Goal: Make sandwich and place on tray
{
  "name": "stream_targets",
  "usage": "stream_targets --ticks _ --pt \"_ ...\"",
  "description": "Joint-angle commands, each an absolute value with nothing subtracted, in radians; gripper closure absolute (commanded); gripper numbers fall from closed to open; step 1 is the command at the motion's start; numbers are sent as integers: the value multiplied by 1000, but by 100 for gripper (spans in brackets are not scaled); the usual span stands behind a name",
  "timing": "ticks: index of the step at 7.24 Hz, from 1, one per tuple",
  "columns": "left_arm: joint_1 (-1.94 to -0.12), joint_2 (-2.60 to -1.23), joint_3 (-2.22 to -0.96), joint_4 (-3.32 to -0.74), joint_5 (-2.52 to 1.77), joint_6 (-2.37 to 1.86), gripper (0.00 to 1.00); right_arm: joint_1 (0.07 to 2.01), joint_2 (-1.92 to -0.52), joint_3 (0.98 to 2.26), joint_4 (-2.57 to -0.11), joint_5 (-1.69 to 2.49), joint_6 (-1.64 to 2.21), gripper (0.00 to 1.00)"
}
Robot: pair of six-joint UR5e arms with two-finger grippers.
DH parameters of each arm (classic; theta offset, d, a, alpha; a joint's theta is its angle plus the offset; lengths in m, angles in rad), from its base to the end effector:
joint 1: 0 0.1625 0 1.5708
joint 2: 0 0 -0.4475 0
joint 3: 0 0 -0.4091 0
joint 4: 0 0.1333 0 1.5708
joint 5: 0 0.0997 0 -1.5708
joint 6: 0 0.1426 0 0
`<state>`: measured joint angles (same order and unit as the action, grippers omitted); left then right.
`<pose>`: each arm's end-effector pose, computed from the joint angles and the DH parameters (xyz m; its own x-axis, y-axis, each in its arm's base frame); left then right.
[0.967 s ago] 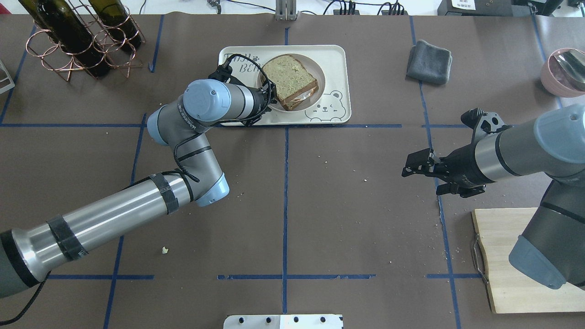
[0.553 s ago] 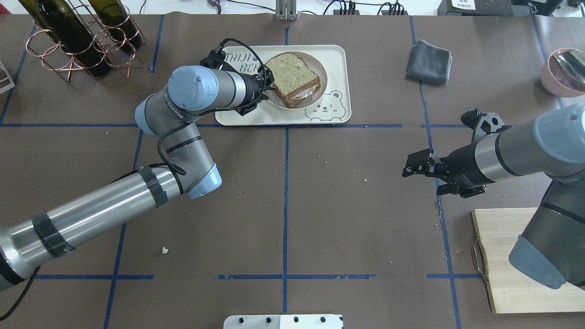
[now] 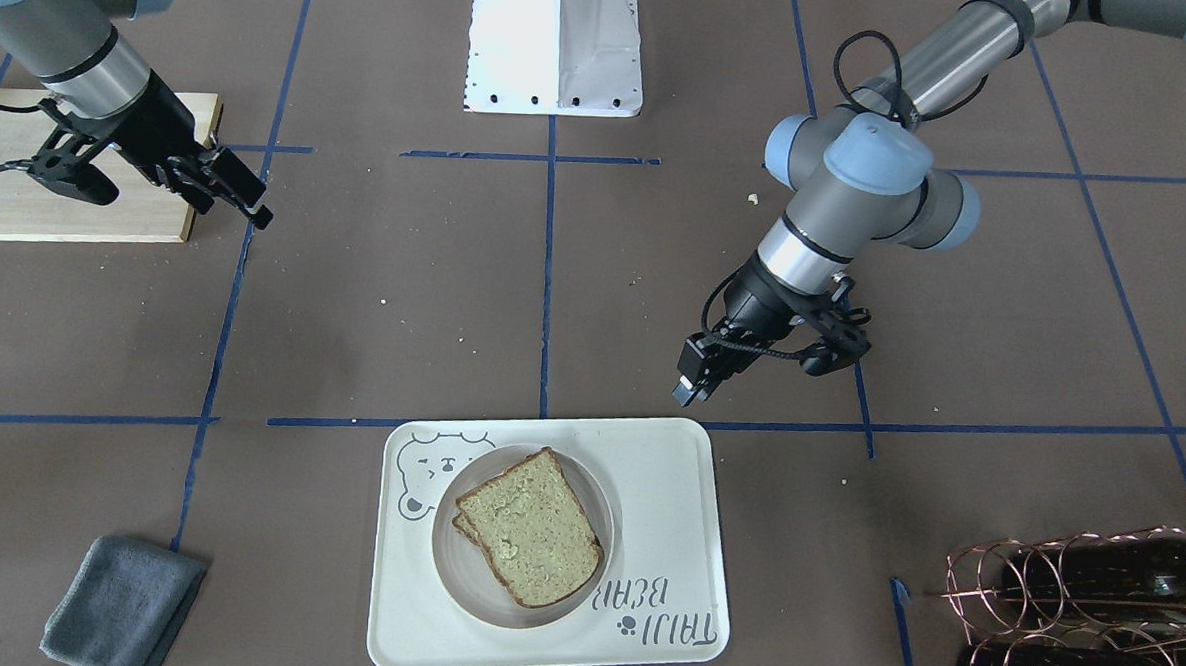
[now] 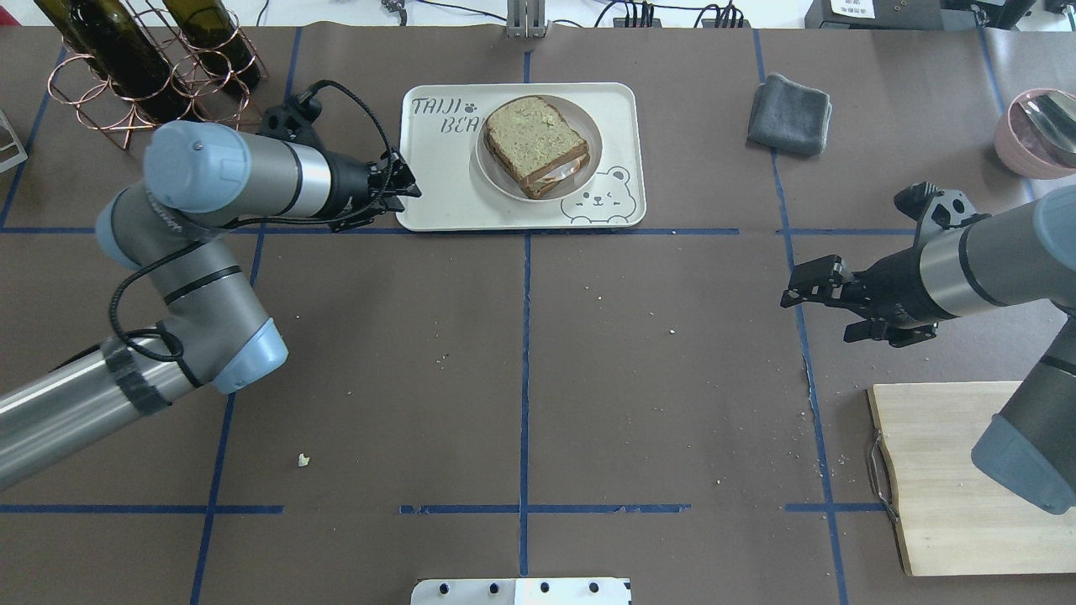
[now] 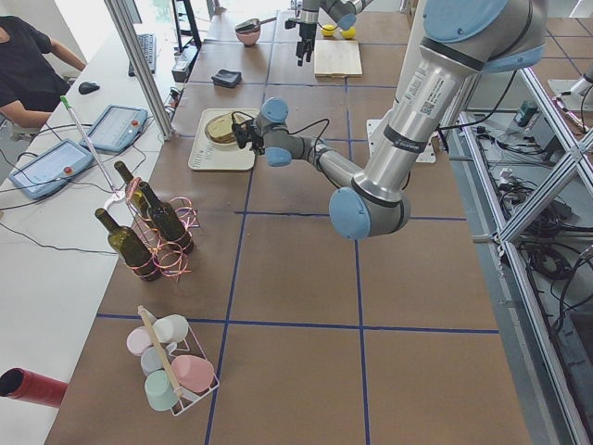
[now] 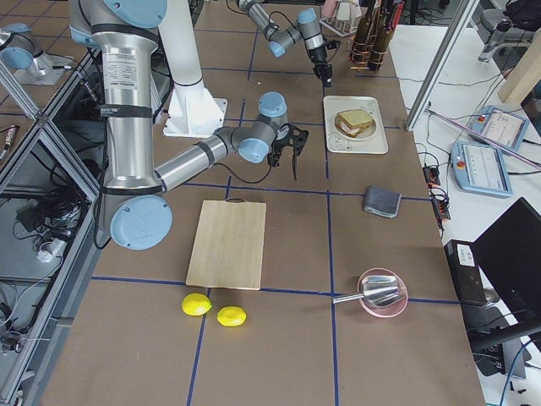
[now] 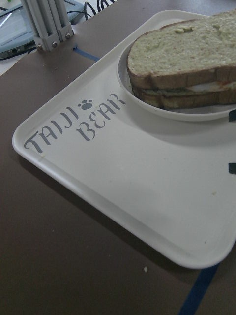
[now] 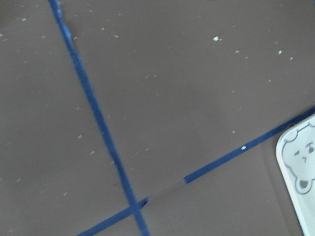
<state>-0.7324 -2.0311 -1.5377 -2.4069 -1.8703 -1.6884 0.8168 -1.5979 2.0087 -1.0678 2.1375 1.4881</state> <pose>0.4827 -0.5567 0.3401 0.1731 -0.3064 -0.9360 0.4532 0.8686 -0.2005 -0.3140 -0.4172 0.4410 0.4434 0.3704 0.8162 -0.2884 0.9212 -0.2613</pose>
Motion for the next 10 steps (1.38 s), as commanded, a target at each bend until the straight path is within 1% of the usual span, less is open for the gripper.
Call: stream_targets --ticks 1,2,3,4,5,6,7,8,10 --pt "-823 -1770 -1727 -2396 -2016 -1341 61 1052 -1682 1967 -1077 2331 1192 0" --pt "-947 -1664 -1736 -2401 -2149 -1073 61 1162 -1719 1935 -1091 2382 1039 0" --pt "-1086 -1585 -1724 -2396 -2243 -793 61 1275 -1724 1910 -1195 2390 805 0" --pt "-1177 -1547 -1714 -2352 -2278 -573 61 1357 -1714 1884 -1364 2378 502 0" --pt "-1272 -1542 -1732 -2162 -2281 -355 61 1406 -1677 1879 -1516 2359 306 0" --pt "-1376 -1549 -1732 -1949 -2284 -92 60 1439 -1657 1878 -1598 2355 222 0" --pt "-1431 -1568 -1732 -1737 -2284 96 41 1443 -1663 1873 -1608 2358 192 0" --pt "-1503 -1583 -1736 -1569 -2284 200 0 1443 -1664 1870 -1608 2358 192 0" --pt "-1519 -1583 -1752 -1395 -2286 227 0 1439 -1654 1850 -1605 2361 193 0"
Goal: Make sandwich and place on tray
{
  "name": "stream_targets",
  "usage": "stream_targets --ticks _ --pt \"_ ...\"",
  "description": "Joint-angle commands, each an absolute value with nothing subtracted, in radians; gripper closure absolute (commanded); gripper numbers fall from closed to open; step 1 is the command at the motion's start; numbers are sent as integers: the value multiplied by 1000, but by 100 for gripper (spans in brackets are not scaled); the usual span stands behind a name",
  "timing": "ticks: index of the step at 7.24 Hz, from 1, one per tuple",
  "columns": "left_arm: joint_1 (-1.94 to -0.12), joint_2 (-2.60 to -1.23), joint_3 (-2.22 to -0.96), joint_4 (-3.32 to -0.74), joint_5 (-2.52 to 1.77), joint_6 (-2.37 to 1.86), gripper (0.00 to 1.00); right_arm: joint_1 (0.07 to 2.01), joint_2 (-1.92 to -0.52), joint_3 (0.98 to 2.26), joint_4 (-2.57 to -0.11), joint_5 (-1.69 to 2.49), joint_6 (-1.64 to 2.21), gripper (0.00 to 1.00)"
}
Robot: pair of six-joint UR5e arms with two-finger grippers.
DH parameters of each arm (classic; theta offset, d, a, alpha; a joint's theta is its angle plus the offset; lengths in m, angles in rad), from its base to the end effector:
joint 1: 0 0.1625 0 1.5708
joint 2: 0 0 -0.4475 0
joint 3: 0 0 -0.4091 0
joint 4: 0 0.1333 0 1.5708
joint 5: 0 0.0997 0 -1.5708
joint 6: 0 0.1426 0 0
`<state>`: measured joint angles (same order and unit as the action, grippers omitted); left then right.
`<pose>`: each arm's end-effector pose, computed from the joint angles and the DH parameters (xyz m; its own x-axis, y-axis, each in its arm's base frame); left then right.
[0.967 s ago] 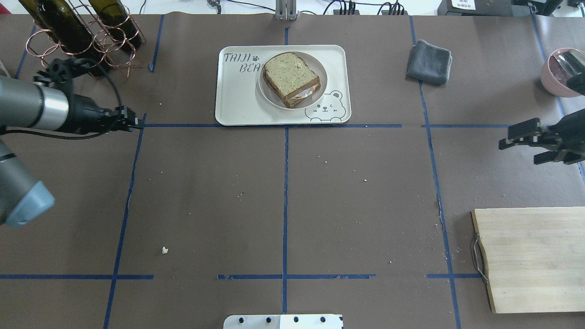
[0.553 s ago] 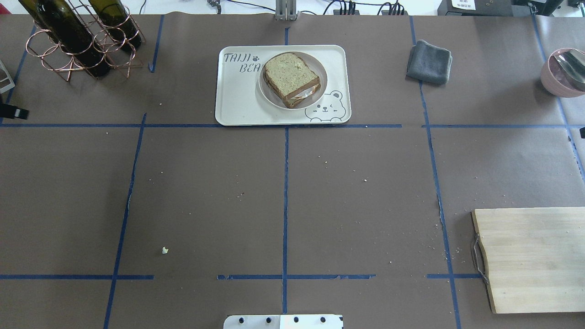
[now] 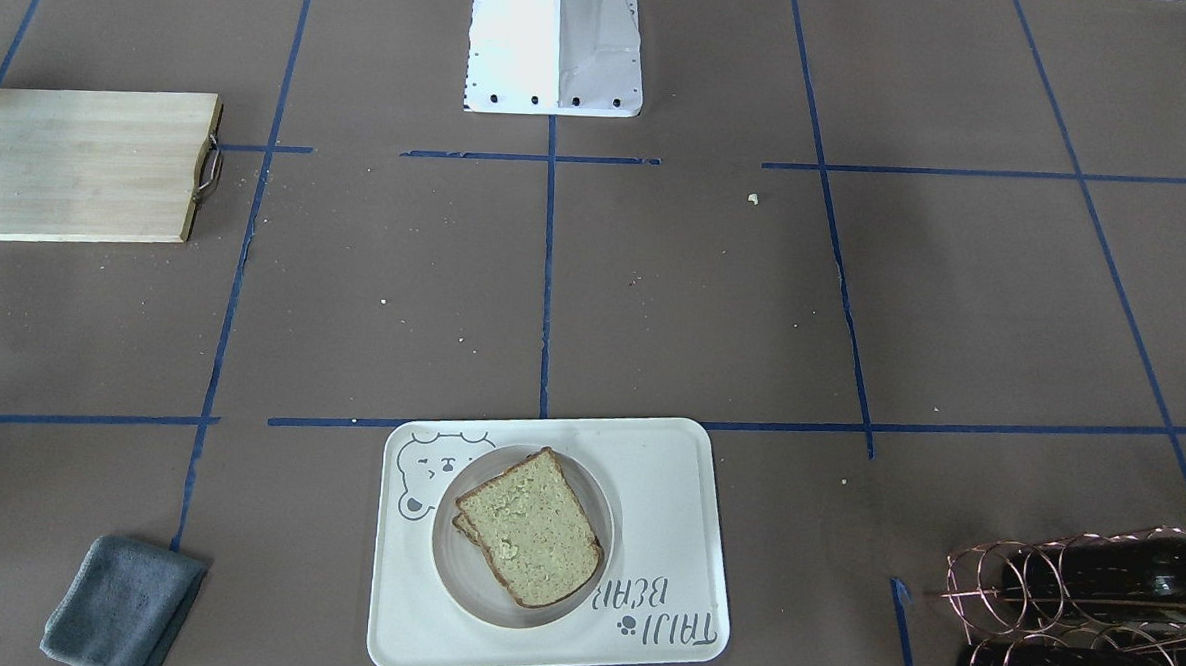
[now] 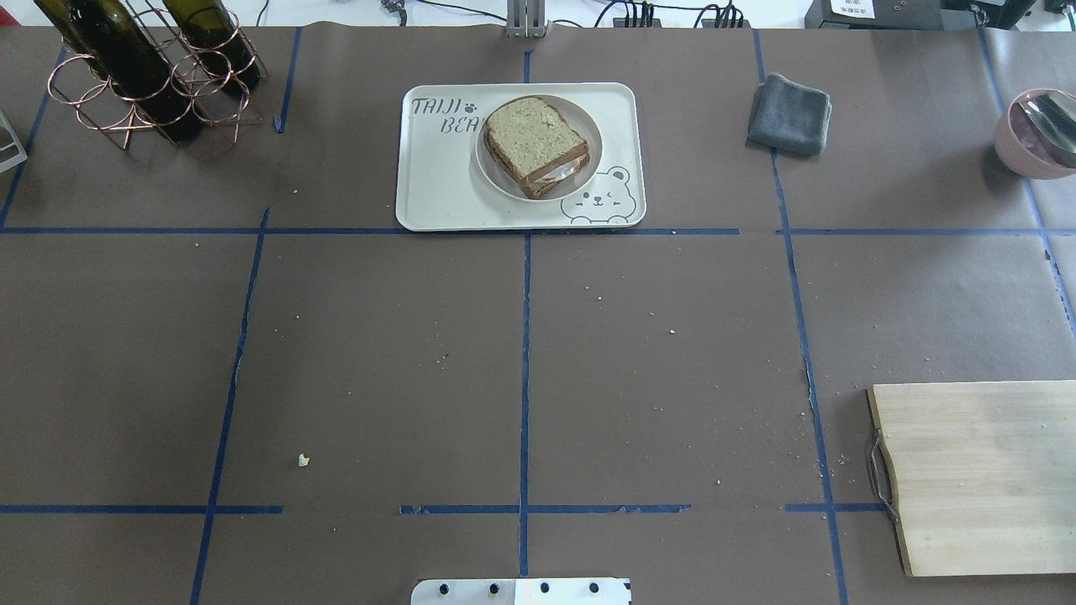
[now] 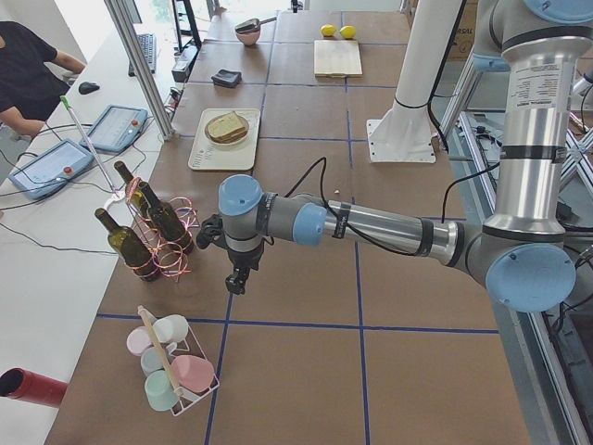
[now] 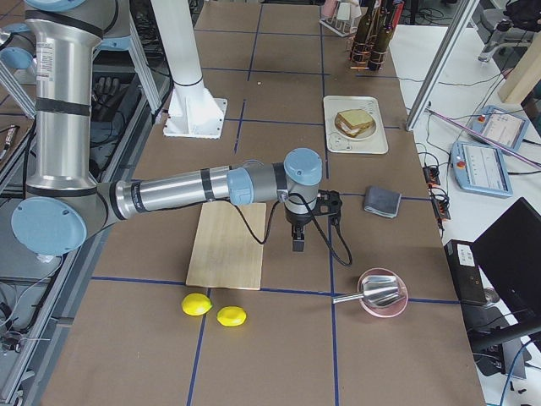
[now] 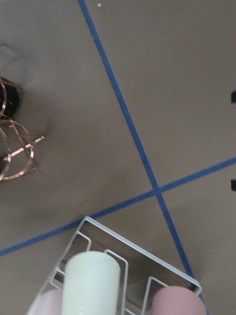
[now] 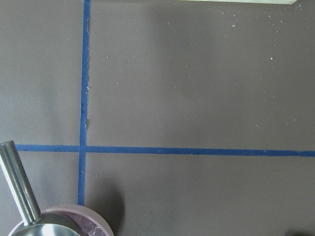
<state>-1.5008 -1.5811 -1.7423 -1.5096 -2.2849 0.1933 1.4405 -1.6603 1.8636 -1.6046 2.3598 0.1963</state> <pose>-0.0035 -0.5204 0.6310 0.7210 0.3193 -0.6150 -0.2119 0.9466 0.2430 -0.0300 -0.4760 0.6078 0.6949 -0.0156 0.7189 -0.0076 0.9996 0.0290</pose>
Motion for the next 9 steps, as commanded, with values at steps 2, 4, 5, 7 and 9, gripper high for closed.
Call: stream_targets --ticks 2,4,5,7,9 --pt "-1528 -1545 -1790 -1391 -2359 229 0 1422 -1654 1844 -1600 2358 207 0" --pt "-1528 -1478 -1837 -1394 -2365 230 0 1417 -1654 1841 -1603 2361 207 0" --pt "-1526 -1418 -1845 -1410 -2368 233 0 1414 -1654 1841 -1605 2361 206 0" --pt "-1522 -1478 -1833 -1411 -2366 230 0 1411 -1654 1836 -1605 2359 199 0" --pt "-1513 -1590 -1734 -1378 -2361 232 0 1411 -1655 1833 -1603 2361 196 0"
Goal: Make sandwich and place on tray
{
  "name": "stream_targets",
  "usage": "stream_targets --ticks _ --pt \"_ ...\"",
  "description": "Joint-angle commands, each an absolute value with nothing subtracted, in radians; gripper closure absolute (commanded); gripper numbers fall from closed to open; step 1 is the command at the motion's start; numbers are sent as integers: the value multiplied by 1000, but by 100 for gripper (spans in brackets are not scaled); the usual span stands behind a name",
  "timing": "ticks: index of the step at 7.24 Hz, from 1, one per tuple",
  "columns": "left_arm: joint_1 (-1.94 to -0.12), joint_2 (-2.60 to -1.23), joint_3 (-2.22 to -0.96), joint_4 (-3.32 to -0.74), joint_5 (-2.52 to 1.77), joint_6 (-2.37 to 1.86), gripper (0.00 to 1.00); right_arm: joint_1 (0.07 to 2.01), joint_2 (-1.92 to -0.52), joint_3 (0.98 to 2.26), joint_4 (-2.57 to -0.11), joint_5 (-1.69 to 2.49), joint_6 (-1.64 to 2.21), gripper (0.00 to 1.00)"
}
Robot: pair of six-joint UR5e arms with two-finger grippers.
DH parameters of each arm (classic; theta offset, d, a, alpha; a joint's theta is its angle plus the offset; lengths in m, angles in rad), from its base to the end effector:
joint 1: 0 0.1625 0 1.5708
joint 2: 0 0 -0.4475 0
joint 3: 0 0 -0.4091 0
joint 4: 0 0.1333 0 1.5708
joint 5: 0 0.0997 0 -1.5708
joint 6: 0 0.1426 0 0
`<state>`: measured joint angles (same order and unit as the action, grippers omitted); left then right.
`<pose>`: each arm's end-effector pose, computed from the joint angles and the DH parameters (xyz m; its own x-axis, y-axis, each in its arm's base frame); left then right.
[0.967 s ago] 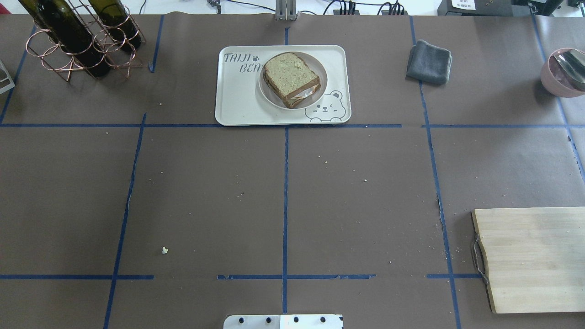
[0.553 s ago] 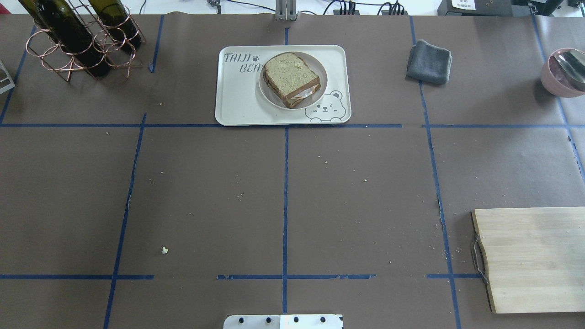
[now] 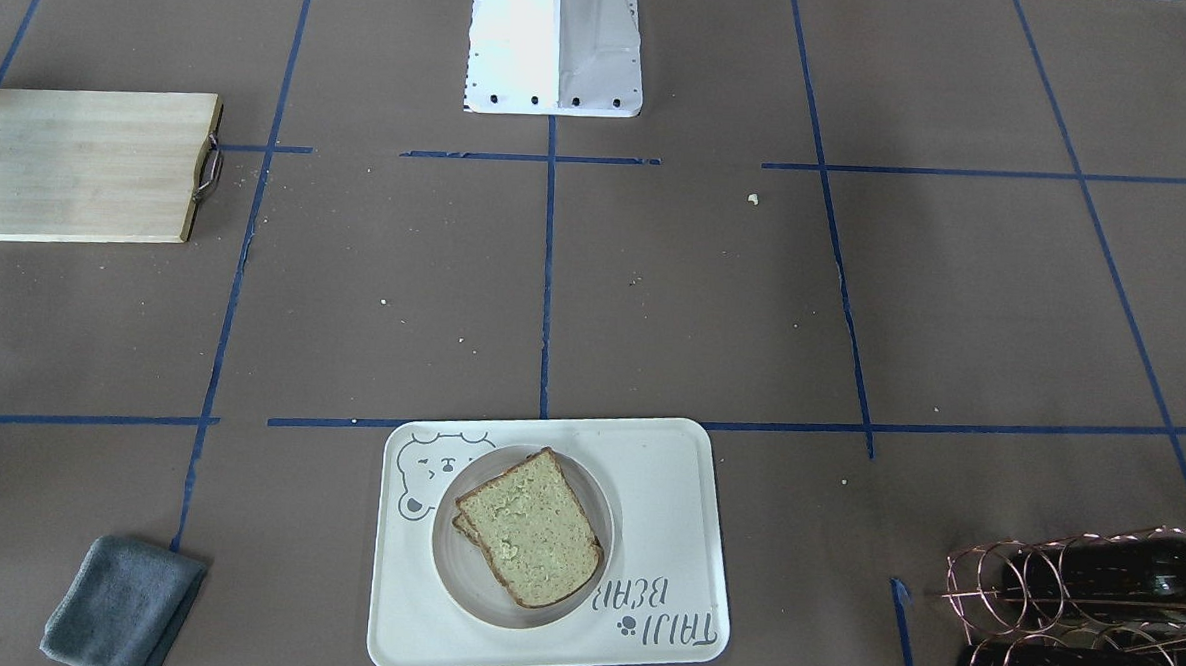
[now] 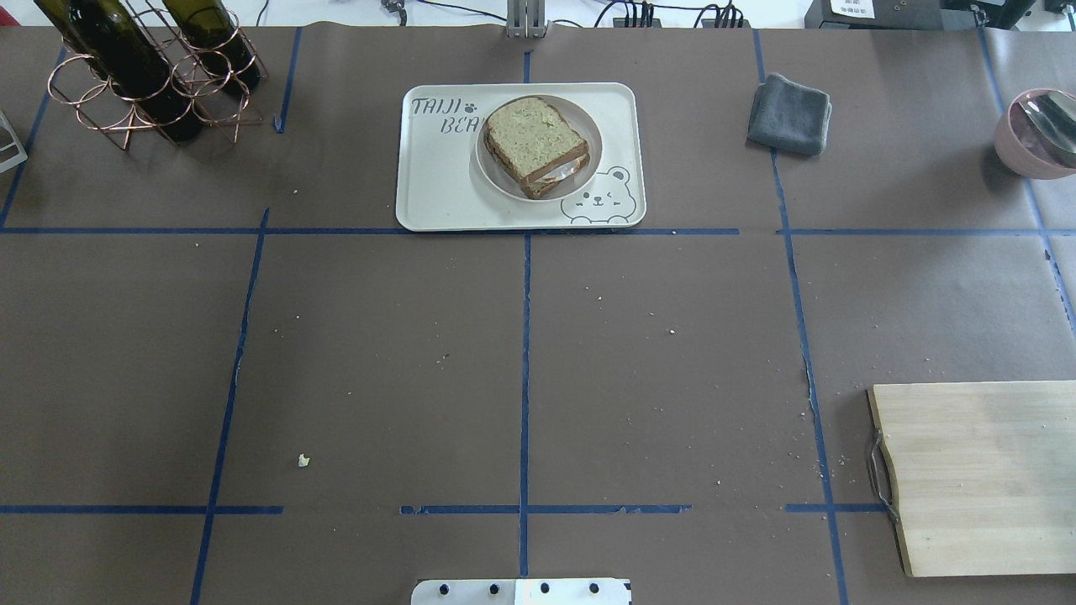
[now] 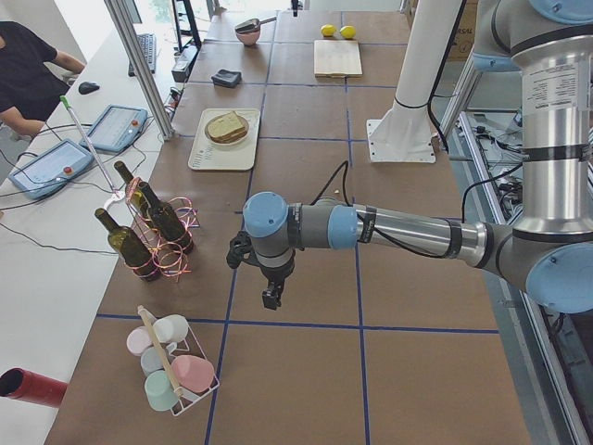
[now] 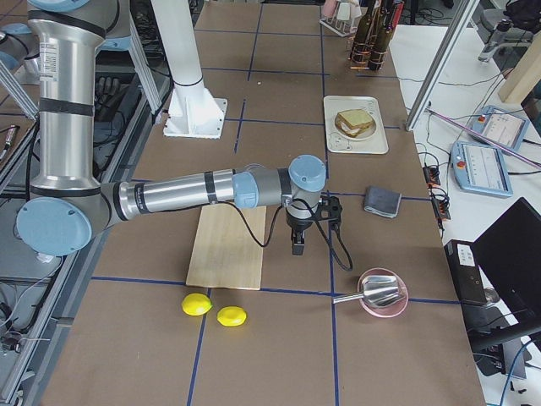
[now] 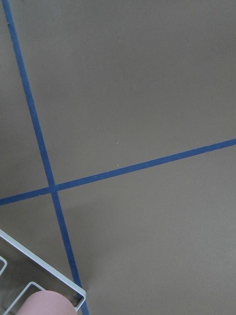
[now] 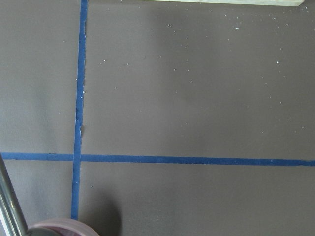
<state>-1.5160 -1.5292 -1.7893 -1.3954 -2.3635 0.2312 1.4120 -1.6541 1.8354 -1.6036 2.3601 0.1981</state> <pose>-0.0052 -0.4850 0.6376 0.6696 0.2673 -0.6930 -0.2139 0.9629 0.1647 -0.0440 -0.4777 0.6193 0.6964 -0.0187 0.7174 0.0197 0.9998 0.0069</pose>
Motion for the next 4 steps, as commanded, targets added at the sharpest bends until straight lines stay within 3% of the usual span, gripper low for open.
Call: stream_targets --ticks 1,4 --pt "-1516 -1582 -1735 -1376 -2359 232 0 1411 -1654 1833 -1601 2359 196 0" --pt "-1528 -1464 -1824 -1371 -2367 218 0 1407 -1654 1816 -1597 2365 207 0"
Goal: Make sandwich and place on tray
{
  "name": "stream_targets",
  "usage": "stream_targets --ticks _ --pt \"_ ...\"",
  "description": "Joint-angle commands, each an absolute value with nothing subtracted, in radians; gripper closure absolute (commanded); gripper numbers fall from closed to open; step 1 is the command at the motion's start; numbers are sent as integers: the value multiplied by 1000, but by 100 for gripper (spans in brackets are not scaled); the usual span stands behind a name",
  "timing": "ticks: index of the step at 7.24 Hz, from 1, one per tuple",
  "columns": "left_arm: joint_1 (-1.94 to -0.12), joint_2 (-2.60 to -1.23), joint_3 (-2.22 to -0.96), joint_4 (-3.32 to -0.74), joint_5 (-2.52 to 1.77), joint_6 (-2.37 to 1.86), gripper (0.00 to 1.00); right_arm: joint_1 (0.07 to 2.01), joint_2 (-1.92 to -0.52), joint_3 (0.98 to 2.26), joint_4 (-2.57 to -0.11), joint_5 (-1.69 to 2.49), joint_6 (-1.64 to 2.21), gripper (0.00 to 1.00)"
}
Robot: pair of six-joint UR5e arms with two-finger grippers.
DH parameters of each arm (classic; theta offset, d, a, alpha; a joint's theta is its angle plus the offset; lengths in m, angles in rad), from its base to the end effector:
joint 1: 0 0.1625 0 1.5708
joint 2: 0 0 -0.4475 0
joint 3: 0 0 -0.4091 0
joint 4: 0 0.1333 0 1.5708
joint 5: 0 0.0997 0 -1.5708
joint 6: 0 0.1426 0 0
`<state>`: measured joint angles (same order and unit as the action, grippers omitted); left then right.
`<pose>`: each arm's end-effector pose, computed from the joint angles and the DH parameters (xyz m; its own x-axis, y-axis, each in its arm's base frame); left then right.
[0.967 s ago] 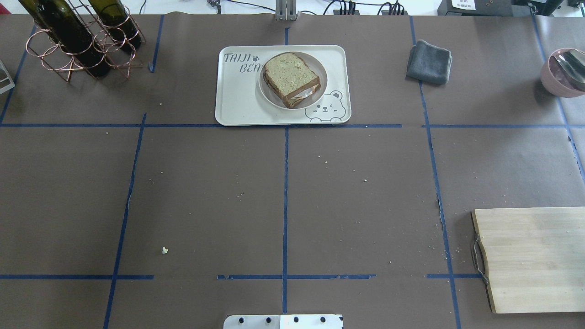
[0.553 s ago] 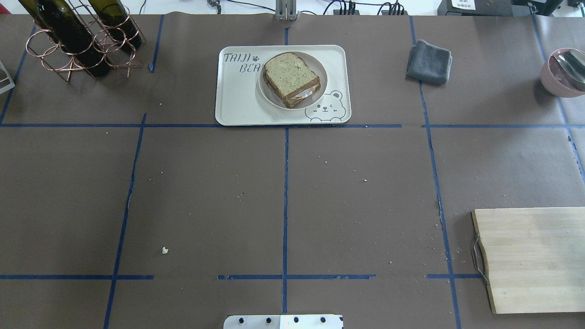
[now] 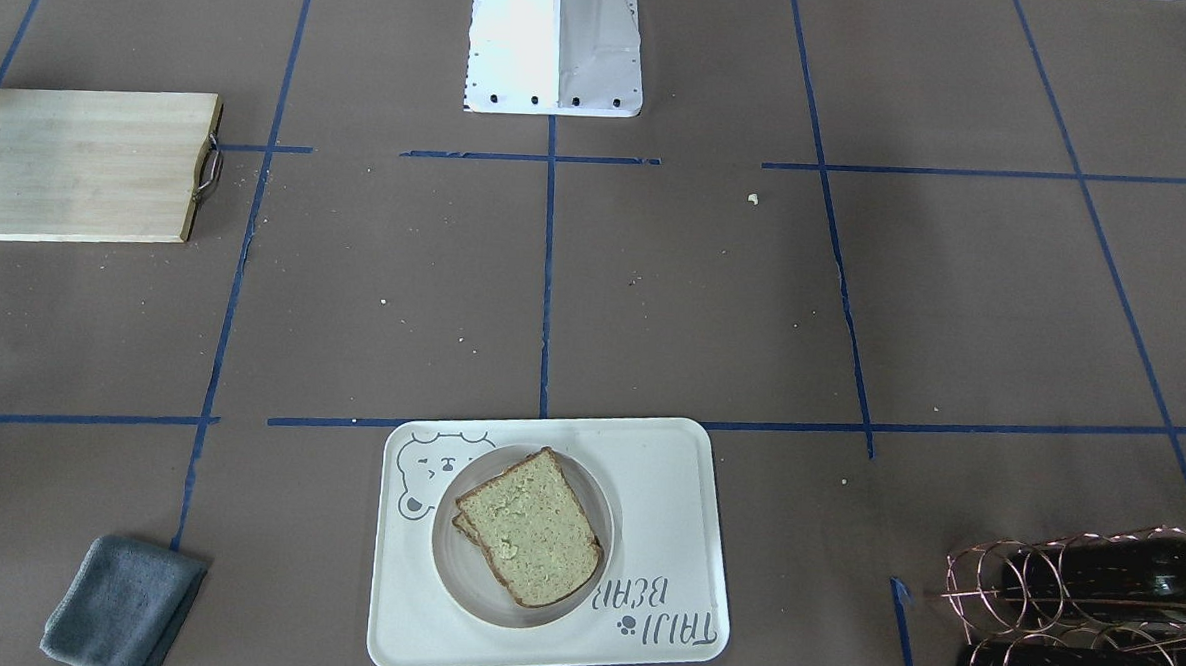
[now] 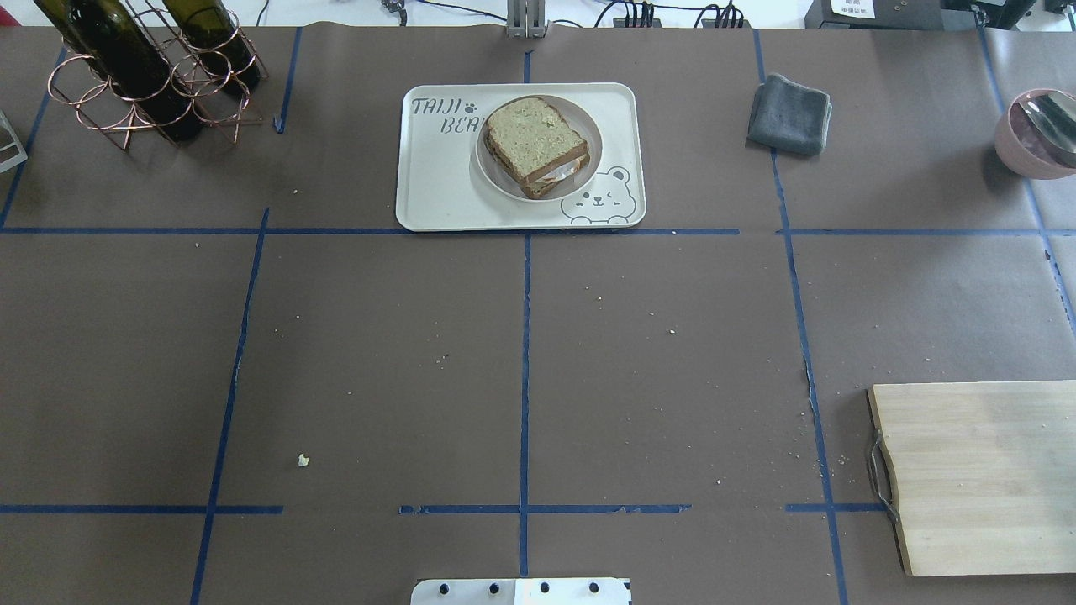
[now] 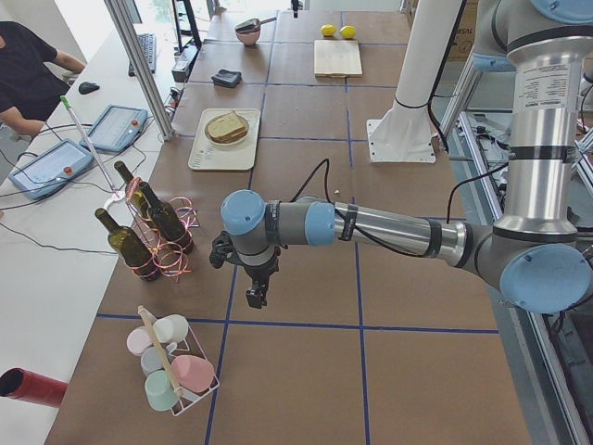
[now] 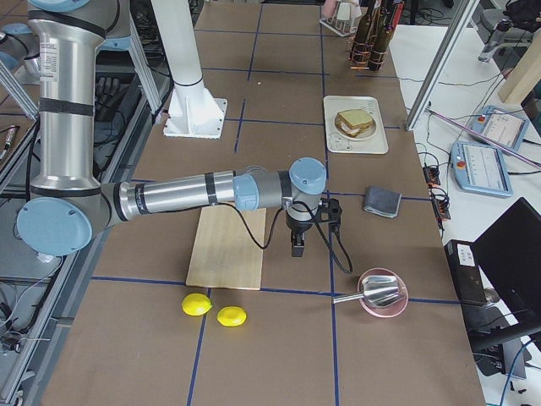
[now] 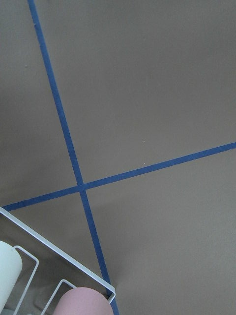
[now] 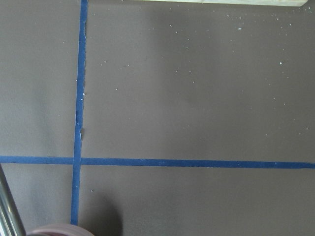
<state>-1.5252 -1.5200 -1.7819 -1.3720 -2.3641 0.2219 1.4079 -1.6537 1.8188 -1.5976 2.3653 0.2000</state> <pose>-0.0099 -0.4779 0.6479 0.6748 0.2242 -0.7032 -0.1989 0.9727 0.1192 -0.0465 -0.4778 0.6264 0.6939 -0.0123 0.7200 0.0232 0.9997 -0.0053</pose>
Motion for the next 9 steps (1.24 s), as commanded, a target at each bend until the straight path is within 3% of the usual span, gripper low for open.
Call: stream_targets --ticks 1,9 --pt "-1528 -1422 -1860 -1373 -2370 218 0 1405 -1654 1816 -1597 2364 209 0" --pt "-1523 -1457 -1830 -1382 -2370 216 0 1457 -1655 1753 -1606 2379 119 0"
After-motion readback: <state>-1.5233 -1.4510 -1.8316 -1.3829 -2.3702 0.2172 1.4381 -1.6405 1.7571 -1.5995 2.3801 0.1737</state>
